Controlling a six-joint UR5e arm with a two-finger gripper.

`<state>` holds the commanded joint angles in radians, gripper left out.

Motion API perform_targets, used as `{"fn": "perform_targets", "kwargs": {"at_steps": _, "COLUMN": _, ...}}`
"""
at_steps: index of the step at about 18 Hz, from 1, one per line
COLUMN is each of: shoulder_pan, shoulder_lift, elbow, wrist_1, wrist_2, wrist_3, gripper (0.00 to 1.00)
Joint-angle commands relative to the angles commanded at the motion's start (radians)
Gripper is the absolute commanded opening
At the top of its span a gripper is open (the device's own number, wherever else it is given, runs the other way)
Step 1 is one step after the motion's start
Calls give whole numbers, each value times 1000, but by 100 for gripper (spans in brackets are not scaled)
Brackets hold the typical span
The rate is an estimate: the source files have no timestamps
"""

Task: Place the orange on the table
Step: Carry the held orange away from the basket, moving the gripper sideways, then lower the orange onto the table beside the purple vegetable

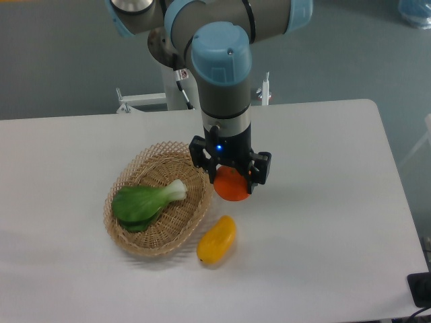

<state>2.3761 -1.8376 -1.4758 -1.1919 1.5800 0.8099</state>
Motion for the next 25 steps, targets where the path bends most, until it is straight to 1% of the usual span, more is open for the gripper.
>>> {"fn": "perform_targets", "kwargs": {"at_steps": 3, "shoulder_pan": 2, "shoulder_lift": -38, "elbow": 29, "wrist_1": 5, "wrist_2": 5, "wrist_3": 3, "gripper": 77}}
{"fn": "perform_targets", "kwargs": {"at_steps": 6, "shoulder_pan": 14, "shoulder_lift": -89, "elbow": 32, "wrist_1": 61, "wrist_2": 12, "wrist_3": 32, "gripper": 77}}
{"fn": "perform_targets", "kwargs": {"at_steps": 7, "shoulder_pan": 17, "shoulder_lift": -103, "elbow": 31, "wrist_1": 72, "wrist_2": 23, "wrist_3": 37, "gripper": 77}}
{"fn": "perform_targets", "kwargs": {"at_steps": 9, "shoulder_pan": 37, "shoulder_lift": -140, "elbow": 22, "wrist_1": 109, "wrist_2": 83, "wrist_3": 60, "gripper": 77}}
{"fn": "perform_targets", "kwargs": {"at_steps": 12, "shoulder_pan": 66, "shoulder_lift": -175, "elbow": 22, "wrist_1": 110, "wrist_2": 91, "wrist_3": 61, "gripper": 77}}
{"fn": "perform_targets", "kwargs": {"at_steps": 13, "shoulder_pan": 77, "shoulder_lift": -180, "elbow": 12, "wrist_1": 110, "wrist_2": 94, "wrist_3": 60, "gripper": 77}}
{"fn": "perform_targets", "kwargs": {"at_steps": 16, "shoulder_pan": 106, "shoulder_lift": -186, "elbow": -53, "wrist_1": 115, "wrist_2": 91, "wrist_3": 57, "gripper": 77}}
{"fn": "perform_targets", "kwargs": {"at_steps": 17, "shoulder_pan": 109, "shoulder_lift": -190, "elbow": -61, "wrist_1": 115, "wrist_2": 91, "wrist_3": 57, "gripper": 77}}
{"fn": "perform_targets", "kwargs": {"at_steps": 19, "shoulder_pan": 110, "shoulder_lift": -221, "elbow": -61, "wrist_1": 114, "wrist_2": 94, "wrist_3": 52, "gripper": 77}}
{"fn": "perform_targets", "kwargs": {"at_steps": 20, "shoulder_pan": 110, "shoulder_lift": -227, "elbow": -64, "wrist_1": 118, "wrist_2": 95, "wrist_3": 48, "gripper": 77}}
{"fn": "perform_targets", "kwargs": {"at_steps": 22, "shoulder_pan": 110, "shoulder_lift": -233, "elbow": -80, "wrist_1": 120, "wrist_2": 123, "wrist_3": 49, "gripper": 77}}
{"fn": "perform_targets", "kwargs": {"at_steps": 25, "shoulder_pan": 110, "shoulder_lift": -256, "elbow": -84, "wrist_1": 120, "wrist_2": 161, "wrist_3": 49, "gripper": 77}}
